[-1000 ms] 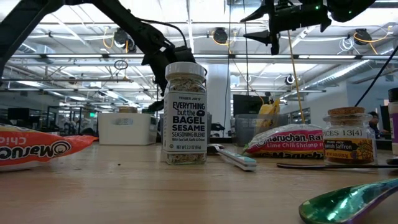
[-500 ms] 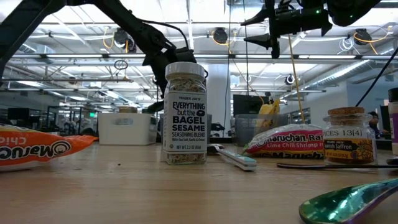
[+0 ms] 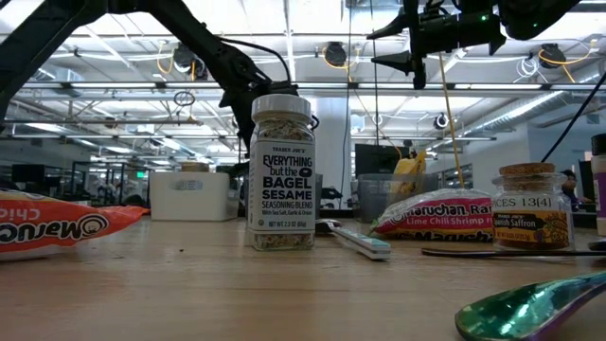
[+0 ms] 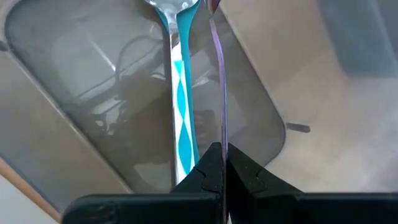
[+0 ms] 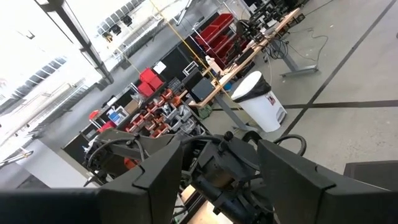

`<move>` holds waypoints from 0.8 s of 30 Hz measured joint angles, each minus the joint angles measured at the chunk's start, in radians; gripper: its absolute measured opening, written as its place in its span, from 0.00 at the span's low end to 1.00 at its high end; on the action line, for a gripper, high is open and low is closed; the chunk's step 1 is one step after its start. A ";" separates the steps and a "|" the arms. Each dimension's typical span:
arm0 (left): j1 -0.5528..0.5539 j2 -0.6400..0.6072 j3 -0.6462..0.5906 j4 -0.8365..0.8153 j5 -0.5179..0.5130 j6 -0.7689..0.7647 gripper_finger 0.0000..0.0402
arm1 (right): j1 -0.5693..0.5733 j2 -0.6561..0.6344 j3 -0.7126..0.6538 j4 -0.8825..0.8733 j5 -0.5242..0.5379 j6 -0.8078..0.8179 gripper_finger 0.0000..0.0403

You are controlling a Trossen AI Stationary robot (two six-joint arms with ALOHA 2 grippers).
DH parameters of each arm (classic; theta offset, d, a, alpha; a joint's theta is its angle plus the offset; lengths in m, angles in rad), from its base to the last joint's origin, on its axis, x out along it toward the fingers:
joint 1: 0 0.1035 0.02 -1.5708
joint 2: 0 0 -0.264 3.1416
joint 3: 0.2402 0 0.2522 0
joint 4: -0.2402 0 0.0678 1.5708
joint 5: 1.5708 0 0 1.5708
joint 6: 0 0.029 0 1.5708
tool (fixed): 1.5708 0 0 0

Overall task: Pick & Place Food Item
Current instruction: Put the top violet spoon into the left black bin

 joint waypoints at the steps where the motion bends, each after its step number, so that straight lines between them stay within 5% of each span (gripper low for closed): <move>1: 0.000 0.001 0.000 -0.001 -0.001 0.000 0.00 | 0.000 0.000 0.000 0.000 0.000 0.000 0.50; 24: 0.004 0.024 0.000 0.015 -0.028 0.028 0.00 | 0.000 0.000 0.000 -0.001 -0.002 0.000 0.50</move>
